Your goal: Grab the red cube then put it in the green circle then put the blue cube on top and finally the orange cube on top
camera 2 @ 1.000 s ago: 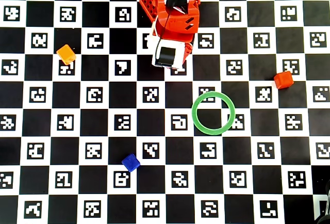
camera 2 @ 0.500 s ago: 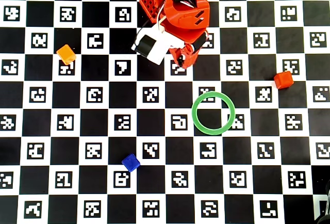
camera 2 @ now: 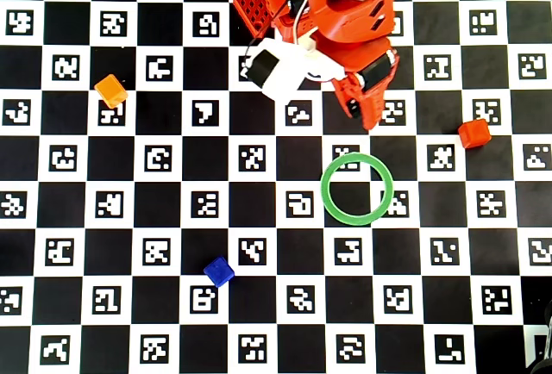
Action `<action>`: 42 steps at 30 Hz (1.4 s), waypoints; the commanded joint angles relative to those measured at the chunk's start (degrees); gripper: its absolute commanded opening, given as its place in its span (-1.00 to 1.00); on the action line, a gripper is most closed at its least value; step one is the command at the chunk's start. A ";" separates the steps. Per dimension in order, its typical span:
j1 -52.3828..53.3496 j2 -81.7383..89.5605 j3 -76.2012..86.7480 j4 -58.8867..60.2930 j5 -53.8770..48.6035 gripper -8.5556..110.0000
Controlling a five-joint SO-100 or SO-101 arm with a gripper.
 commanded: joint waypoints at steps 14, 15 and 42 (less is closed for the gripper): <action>-11.16 -18.72 -26.28 7.73 -6.94 -0.19; -12.30 -19.86 -27.42 8.17 -7.73 -0.19; -25.93 -54.58 -56.07 19.86 -27.33 -0.16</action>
